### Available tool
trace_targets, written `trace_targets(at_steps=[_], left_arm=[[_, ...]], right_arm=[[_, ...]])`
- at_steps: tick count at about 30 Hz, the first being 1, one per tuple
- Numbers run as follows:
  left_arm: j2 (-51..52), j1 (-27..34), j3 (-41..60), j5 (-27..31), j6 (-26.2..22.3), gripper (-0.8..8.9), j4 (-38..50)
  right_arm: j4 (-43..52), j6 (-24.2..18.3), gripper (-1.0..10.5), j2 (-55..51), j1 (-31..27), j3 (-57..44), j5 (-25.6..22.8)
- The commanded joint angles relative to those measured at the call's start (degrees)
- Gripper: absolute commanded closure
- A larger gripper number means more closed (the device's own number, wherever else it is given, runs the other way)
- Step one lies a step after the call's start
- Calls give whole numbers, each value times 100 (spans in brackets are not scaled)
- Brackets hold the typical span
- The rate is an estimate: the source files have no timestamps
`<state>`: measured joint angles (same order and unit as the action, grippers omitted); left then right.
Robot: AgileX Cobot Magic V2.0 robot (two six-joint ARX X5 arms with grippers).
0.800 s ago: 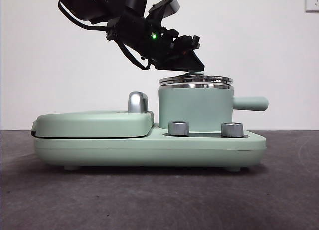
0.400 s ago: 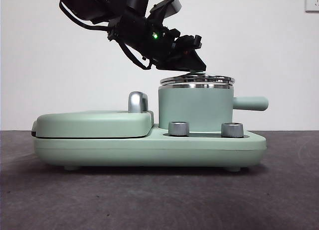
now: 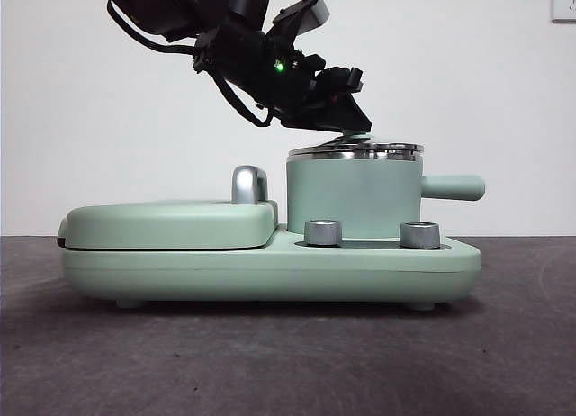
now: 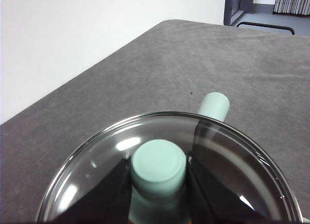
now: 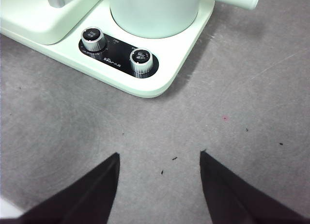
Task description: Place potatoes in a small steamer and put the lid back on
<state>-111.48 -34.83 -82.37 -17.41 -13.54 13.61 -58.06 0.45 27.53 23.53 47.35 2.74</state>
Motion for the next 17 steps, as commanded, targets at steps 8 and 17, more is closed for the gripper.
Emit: trace_targets(at_steps=[8, 17], left_arm=[[-39, -50, -160, 111, -127, 799, -33], [-37, -50, -160, 111, -94, 797, -118]], right_arm=[[44, 66, 693, 31, 26, 33, -131], [39, 66, 693, 31, 26, 33, -131]])
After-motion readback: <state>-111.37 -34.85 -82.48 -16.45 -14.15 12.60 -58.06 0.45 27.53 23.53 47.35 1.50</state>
